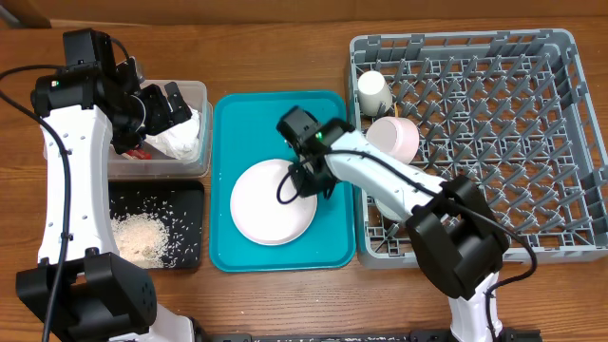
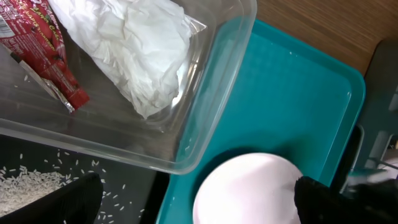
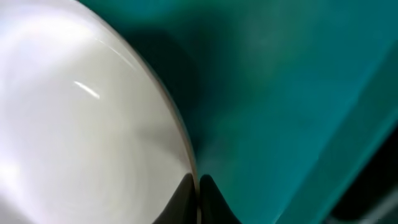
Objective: Sort waste into correct bins and load items into the dishwasher
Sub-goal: 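Lift the pink plate off the teal tray with the right gripper, then carry the pink plate to the rack's back area and stand it upright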
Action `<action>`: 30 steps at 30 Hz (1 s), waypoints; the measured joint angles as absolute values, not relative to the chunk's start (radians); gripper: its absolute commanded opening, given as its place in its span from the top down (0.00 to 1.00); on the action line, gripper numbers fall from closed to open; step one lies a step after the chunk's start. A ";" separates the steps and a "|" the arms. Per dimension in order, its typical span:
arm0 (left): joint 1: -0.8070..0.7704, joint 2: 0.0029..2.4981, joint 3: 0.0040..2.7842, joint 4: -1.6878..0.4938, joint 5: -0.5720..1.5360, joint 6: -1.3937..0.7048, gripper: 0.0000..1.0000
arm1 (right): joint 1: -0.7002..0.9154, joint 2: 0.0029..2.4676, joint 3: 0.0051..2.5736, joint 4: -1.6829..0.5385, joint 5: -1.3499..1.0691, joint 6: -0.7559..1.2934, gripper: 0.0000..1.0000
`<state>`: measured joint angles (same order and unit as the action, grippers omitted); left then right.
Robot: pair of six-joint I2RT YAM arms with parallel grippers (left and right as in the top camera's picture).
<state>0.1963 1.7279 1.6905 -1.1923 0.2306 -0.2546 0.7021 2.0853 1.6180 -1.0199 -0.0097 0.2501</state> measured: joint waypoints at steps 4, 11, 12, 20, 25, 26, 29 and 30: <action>0.196 1.728 1.691 -1.192 0.230 -0.255 0.00 | 0.685 2.056 1.784 -1.182 0.115 0.241 0.96; 0.196 1.728 1.691 -1.193 0.231 -0.254 0.00 | 0.658 1.852 1.963 -1.353 0.572 0.253 0.96; 0.196 1.728 1.691 -1.192 0.231 -0.255 0.00 | 0.655 1.827 1.967 -1.372 0.632 0.263 0.96; 0.196 1.728 1.691 -1.192 0.231 -0.255 0.00 | 0.496 1.759 1.969 -1.494 0.986 0.382 0.96; 0.196 1.728 1.691 -1.192 0.231 -0.255 0.00 | 0.314 1.772 1.918 -1.475 1.006 0.423 0.96; 0.196 1.728 1.691 -1.192 0.230 -0.255 0.00 | 0.278 1.776 1.910 -1.465 0.997 0.426 0.96; 0.196 1.728 1.691 -1.192 0.231 -0.255 0.00 | 0.201 1.778 1.878 -1.440 0.971 0.434 0.96; 0.196 1.728 1.691 -1.192 0.231 -0.255 0.00 | 0.181 1.778 1.868 -1.436 0.964 0.436 0.96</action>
